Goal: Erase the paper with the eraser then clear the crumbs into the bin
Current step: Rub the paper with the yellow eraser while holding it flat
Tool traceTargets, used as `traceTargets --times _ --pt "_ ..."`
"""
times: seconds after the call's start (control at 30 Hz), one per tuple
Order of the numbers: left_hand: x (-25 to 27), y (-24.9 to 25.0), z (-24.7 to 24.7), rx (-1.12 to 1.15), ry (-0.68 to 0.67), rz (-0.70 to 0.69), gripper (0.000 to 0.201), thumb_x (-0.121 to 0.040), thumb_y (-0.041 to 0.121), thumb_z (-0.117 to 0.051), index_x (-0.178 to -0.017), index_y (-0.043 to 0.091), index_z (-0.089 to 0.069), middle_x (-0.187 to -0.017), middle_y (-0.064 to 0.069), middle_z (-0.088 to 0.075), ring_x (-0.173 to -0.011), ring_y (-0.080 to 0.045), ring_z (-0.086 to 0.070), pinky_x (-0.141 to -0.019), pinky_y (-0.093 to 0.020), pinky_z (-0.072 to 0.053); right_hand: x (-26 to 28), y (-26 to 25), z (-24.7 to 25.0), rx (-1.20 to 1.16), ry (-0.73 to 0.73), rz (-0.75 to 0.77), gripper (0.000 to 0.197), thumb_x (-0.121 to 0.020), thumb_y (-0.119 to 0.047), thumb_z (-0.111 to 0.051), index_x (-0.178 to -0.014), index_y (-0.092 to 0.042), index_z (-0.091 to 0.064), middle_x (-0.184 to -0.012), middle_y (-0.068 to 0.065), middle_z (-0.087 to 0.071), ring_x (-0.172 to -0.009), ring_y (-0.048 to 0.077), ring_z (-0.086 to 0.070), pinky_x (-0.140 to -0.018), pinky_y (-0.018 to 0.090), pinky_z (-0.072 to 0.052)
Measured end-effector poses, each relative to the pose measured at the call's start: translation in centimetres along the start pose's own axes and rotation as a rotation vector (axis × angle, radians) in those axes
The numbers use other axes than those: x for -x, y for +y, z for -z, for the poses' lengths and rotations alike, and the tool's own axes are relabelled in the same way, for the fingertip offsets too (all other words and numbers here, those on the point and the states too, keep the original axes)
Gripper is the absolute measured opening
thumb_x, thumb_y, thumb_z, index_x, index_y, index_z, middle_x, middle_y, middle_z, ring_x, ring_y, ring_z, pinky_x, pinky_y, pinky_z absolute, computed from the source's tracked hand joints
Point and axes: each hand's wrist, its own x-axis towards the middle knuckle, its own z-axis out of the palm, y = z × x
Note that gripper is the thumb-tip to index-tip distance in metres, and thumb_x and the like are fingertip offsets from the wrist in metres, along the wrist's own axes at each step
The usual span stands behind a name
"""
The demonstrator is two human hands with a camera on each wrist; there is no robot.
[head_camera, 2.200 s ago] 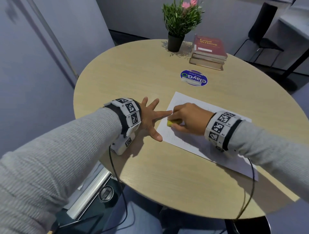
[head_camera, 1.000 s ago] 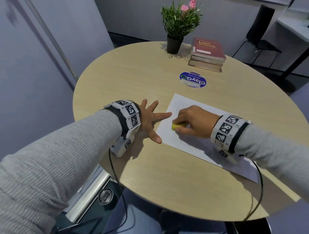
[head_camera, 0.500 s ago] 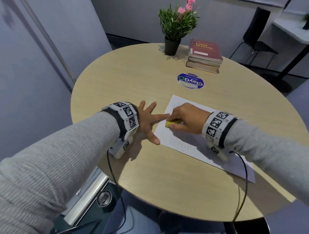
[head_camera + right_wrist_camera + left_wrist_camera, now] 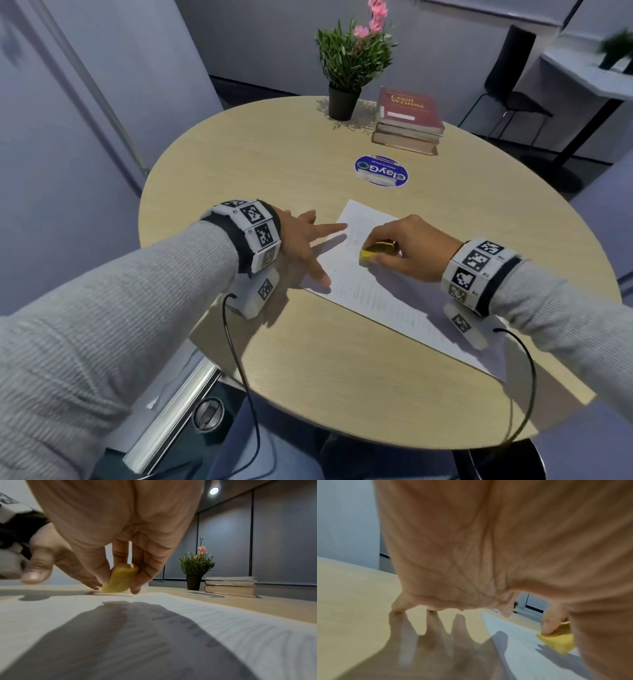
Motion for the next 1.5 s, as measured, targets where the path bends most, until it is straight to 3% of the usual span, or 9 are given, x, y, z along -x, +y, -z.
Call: traceTargets --times 0.47,0.6,0.73,0.9,1.0,1.13,1.3,1.43,1.5 --pt "-1.3 1.4 -0.6 -0.125 -0.078 0.051 0.112 -0.069 0.067 -0.068 -0.140 0.057 0.018 -0.152 -0.014 0.032 -0.135 -0.053 0.022 -0.109 -0.064 -0.004 -0.3 -3.8 -2.3 -0.002 -0.102 0.211 0.018 -0.086 -0.023 -0.064 -0.093 -0.010 -0.073 -0.087 0.007 -0.067 -0.075 0.020 -0.060 -0.072 0.032 -0.048" --pt "-1.7 1.3 -1.0 -0.170 -0.064 0.019 0.116 -0.058 0.081 -0.064 -0.135 0.064 0.021 -0.157 -0.020 -0.007 -0.137 -0.053 0.018 -0.107 -0.069 -0.003 -1.9 -1.9 -1.1 0.017 -0.023 0.042 0.021 -0.086 -0.025 -0.062 -0.100 -0.014 -0.072 -0.087 0.009 -0.067 -0.079 0.025 -0.060 -0.074 0.036 -0.049" --pt "-1.8 1.0 -0.9 -0.129 -0.052 0.019 0.113 -0.064 0.070 -0.070 -0.137 0.063 0.017 -0.154 -0.015 0.026 -0.135 -0.054 0.022 -0.107 -0.066 -0.003 -0.5 -4.2 -2.5 0.022 -0.120 0.265 0.024 -0.085 -0.028 -0.058 -0.085 -0.011 -0.073 -0.082 0.006 -0.067 -0.070 0.022 -0.060 -0.066 0.032 -0.050" --pt "-1.9 1.0 -1.1 -0.167 -0.057 0.038 0.114 -0.064 0.074 -0.067 -0.138 0.060 0.019 -0.155 -0.019 0.023 -0.135 -0.054 0.023 -0.109 -0.067 -0.003 -1.8 -1.9 -0.9 0.063 -0.029 0.050 0.020 -0.086 -0.029 -0.062 -0.095 -0.016 -0.073 -0.085 0.007 -0.067 -0.076 0.024 -0.061 -0.073 0.040 -0.051" --pt "-1.8 1.2 -1.0 -0.174 -0.064 0.048 0.114 -0.066 0.071 -0.066 -0.140 0.056 0.019 -0.153 -0.019 0.028 -0.135 -0.052 0.024 -0.110 -0.064 -0.002 0.0 -4.0 -2.0 0.013 -0.127 0.223 0.021 -0.085 -0.029 -0.060 -0.088 -0.014 -0.075 -0.078 0.003 -0.067 -0.069 0.017 -0.059 -0.068 0.030 -0.049" --pt "-2.6 0.8 -1.2 -0.194 -0.102 0.016 0.132 -0.033 0.092 -0.056 -0.134 0.060 0.023 -0.160 -0.015 -0.004 -0.135 -0.043 0.032 -0.107 -0.069 0.006 -1.2 -2.3 -0.5 0.032 -0.065 0.070 0.019 -0.085 -0.028 -0.063 -0.093 -0.015 -0.075 -0.082 0.005 -0.068 -0.074 0.020 -0.062 -0.072 0.034 -0.050" --pt "-2.8 0.7 -1.2 -0.178 -0.066 0.022 0.124 -0.046 0.087 -0.063 -0.131 0.063 0.025 -0.154 -0.014 0.027 -0.135 -0.048 0.028 -0.109 -0.066 0.003 0.8 -4.2 -2.0 0.012 -0.148 0.251 0.023 -0.086 -0.030 -0.059 -0.089 -0.014 -0.075 -0.079 0.005 -0.066 -0.068 0.020 -0.061 -0.064 0.028 -0.048" --pt "-2.8 0.7 -1.3 -0.197 -0.091 0.028 0.129 -0.043 0.089 -0.059 -0.138 0.056 0.022 -0.157 -0.012 -0.021 -0.138 -0.048 0.024 -0.107 -0.069 0.003 -1.0 -1.9 -0.3 0.031 -0.040 0.065 0.019 -0.085 -0.027 -0.064 -0.092 -0.013 -0.075 -0.082 0.008 -0.069 -0.073 0.023 -0.064 -0.070 0.033 -0.051" --pt "-2.1 0.8 -1.0 -0.179 -0.088 0.033 0.119 -0.060 0.079 -0.065 -0.140 0.055 0.019 -0.159 -0.014 0.005 -0.137 -0.050 0.022 -0.109 -0.066 0.001 -0.6 -2.4 -1.0 0.052 -0.022 0.100 0.018 -0.084 -0.026 -0.064 -0.090 -0.013 -0.075 -0.081 0.007 -0.067 -0.071 0.023 -0.063 -0.068 0.034 -0.052"
